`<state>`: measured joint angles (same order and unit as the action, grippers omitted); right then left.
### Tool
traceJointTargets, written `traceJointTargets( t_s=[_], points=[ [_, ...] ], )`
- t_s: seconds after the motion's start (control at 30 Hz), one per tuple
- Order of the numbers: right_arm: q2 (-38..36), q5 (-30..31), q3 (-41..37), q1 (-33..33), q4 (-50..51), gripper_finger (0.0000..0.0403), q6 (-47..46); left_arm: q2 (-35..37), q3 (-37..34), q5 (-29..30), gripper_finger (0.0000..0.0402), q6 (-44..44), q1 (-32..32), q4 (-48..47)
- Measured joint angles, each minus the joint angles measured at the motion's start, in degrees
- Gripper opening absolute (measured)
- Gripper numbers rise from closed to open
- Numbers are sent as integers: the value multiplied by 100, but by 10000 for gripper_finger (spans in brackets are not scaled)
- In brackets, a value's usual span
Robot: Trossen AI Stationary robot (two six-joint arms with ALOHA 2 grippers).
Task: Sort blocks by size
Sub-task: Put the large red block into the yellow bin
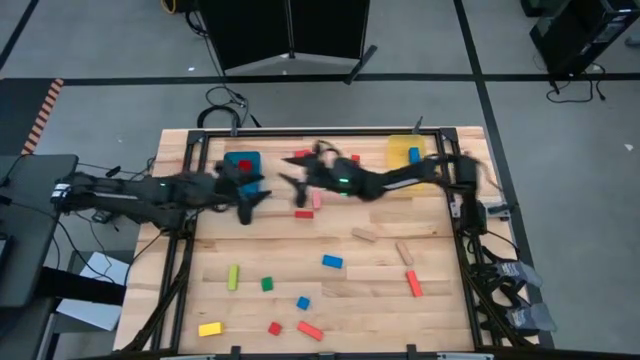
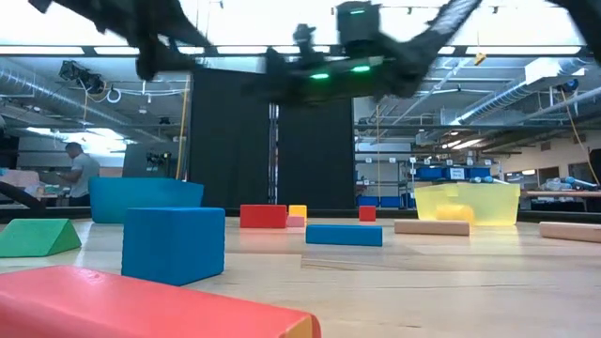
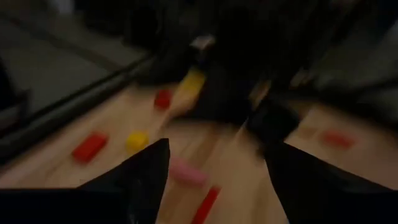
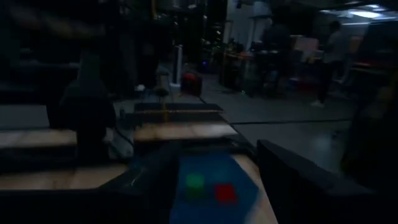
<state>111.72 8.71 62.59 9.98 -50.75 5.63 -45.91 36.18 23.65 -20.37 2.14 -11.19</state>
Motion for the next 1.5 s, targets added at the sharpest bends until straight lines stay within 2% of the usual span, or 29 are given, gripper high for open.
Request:
traceJointTargets(
  t_s=[0.2, 0.43, 0.67, 0.8, 0.93, 1.03, 1.1, 1.2, 1.3, 1.33, 1.5],
  points=[
    [-2029, 455, -2137, -15, -122, 220, 47, -1793, 0, -738, 252, 489, -224, 540],
    [-3716, 897, -3411, -242, -99, 223, 42, -3456, 410, -1217, 260, 1032, -290, 754],
    [-4399, 971, -3732, -414, 189, 218, 61, -4498, 1018, -1337, 290, 1511, -290, 675],
    [-4417, 977, -3738, -508, 311, 218, 159, -4898, 1258, -1330, 304, 1582, -295, 591],
    [-4387, 978, -3735, -552, 338, 216, 205, -5336, 1511, -1329, 299, 1526, -362, 314],
    [-4394, 985, -3735, -551, 309, 215, 207, -5612, 1658, -1357, 273, 1373, -451, 192],
    [-4409, 987, -3735, -562, 333, 215, 207, -5741, 1751, -1387, 241, 1273, -482, 228],
    [-4457, 987, -3735, -609, 340, 215, 235, -5758, 1823, -1435, 167, 1264, -493, 184],
    [-4592, 992, -3737, -722, 322, 213, 448, -5723, 1924, -1336, 69, 1238, -562, 51],
    [-4679, 992, -3735, -777, 301, 213, 514, -5712, 1981, -1292, 56, 1196, -605, 4],
    [-5360, 1125, -3735, -1104, 294, 209, 843, -5702, 2533, -1434, 64, 1112, -702, 107]
  ],
)
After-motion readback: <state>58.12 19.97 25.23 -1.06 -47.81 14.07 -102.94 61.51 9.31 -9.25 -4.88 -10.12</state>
